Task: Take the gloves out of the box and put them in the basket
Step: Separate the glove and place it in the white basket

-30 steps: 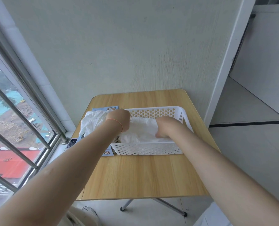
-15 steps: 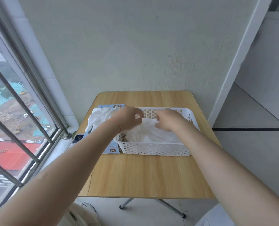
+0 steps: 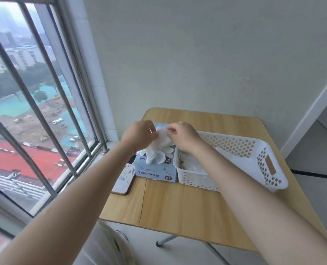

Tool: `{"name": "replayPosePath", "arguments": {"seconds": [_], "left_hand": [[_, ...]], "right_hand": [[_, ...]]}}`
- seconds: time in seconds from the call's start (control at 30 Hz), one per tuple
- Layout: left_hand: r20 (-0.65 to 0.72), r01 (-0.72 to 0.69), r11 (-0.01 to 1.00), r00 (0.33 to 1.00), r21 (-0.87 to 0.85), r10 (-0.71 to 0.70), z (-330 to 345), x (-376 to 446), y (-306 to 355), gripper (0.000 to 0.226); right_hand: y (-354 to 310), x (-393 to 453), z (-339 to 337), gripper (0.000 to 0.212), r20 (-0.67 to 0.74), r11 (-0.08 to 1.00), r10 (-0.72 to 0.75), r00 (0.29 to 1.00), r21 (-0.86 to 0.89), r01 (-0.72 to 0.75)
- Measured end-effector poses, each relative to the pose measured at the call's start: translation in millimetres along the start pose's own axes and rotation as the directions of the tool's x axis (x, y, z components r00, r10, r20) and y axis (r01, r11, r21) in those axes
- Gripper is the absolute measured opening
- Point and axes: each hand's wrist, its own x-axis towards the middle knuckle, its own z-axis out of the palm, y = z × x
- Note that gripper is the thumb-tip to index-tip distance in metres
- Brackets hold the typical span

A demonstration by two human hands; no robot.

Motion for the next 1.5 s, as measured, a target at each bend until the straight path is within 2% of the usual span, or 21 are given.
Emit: {"name": "replayPosePath", "arguments": {"seconds": [0.17,0.27,0.37,0.47,0.53,0.7,0.77,0.83,0.9,0.93,0.97,1.03,1.1,1.17,1.23,1.3,1.33,1.4,1.5], "left_hand": [[-0.195,-0.046,0.998,0.980,-0.041,0.038,-8,2,0,0.016],[-0.293,-0.105,0.988,0.954,-0.114,0.068,-15,0,6,0.017],[-0.359,-0.126,0.940,0.934,-0.318,0.004,-25,0,13,0.009],[-0.293,-0.094,0.817,0.952,-0.569,-0.094,-36,-1,22,0.008],[-0.223,-0.053,0.731,0.965,-0.680,-0.138,-42,-3,28,0.014],[-0.116,0.030,0.640,0.976,-0.768,-0.186,-51,-7,34,0.025],[-0.104,0.090,0.622,0.958,-0.778,-0.268,-54,-4,35,0.027],[-0.104,0.150,0.618,0.929,-0.772,-0.356,-55,-4,38,0.034],[-0.104,0.163,0.589,0.914,-0.792,-0.392,-54,-5,38,0.036],[-0.103,0.168,0.568,0.904,-0.806,-0.414,-52,-5,36,0.036],[-0.096,0.176,0.537,0.893,-0.825,-0.440,-51,-6,33,0.035],[-0.059,0.183,0.482,0.894,-0.857,-0.445,-49,-10,28,0.024],[0.030,0.214,0.475,0.930,-0.854,-0.366,-46,-15,25,0.015],[0.167,0.291,0.474,0.944,-0.831,-0.286,-45,-21,27,0.024],[0.318,0.356,0.578,0.933,-0.734,-0.170,-50,-29,33,0.055],[0.396,0.306,0.667,0.918,-0.679,-0.019,-53,-31,36,0.073],[0.385,0.253,0.653,0.921,-0.714,0.064,-54,-32,39,0.074],[0.305,0.113,0.572,0.919,-0.812,0.251,-57,-36,43,0.062],[0.292,-0.015,0.584,0.856,-0.811,0.427,-55,-47,55,0.041]], "right_hand": [[-1,1,-6,0.006,-0.189,0.999,0.025,0.982,0.032,-0.019],[-6,2,-13,0.010,-0.294,0.989,0.009,0.956,0.147,0.036],[-15,2,-25,0.011,-0.405,0.961,0.002,0.914,0.252,0.109],[-24,3,-39,0.013,-0.429,0.937,-0.004,0.903,0.315,0.154],[-30,1,-46,0.017,-0.397,0.899,0.047,0.917,0.417,0.135],[-35,-5,-54,0.026,-0.281,0.794,0.120,0.952,0.603,0.079],[-32,-10,-55,0.035,-0.134,0.730,0.086,0.987,0.683,0.029],[-23,-16,-56,0.039,0.048,0.715,0.028,0.998,0.697,-0.054],[-14,-22,-56,0.027,0.175,0.740,0.007,0.985,0.661,-0.123],[-10,-23,-55,0.020,0.196,0.725,0.031,0.980,0.670,-0.157],[-8,-24,-56,0.015,0.197,0.676,0.067,0.978,0.712,-0.190],[-5,-25,-59,0.011,0.177,0.491,0.146,0.973,0.841,-0.226],[-6,-27,-66,0.010,0.136,0.319,0.202,0.970,0.927,-0.196],[-9,-28,-76,0.013,0.073,0.277,0.229,0.971,0.951,-0.136],[-16,-32,-86,0.019,0.018,0.333,0.207,0.978,0.939,-0.088],[-26,-37,-93,0.023,-0.020,0.420,0.155,0.988,0.906,-0.048],[-32,-39,-95,0.024,-0.036,0.468,0.131,0.991,0.883,-0.030],[-41,-44,-96,0.025,-0.071,0.563,0.101,0.992,0.826,0.002],[-48,-51,-96,0.026,-0.116,0.643,0.096,0.989,0.765,0.027]]}}
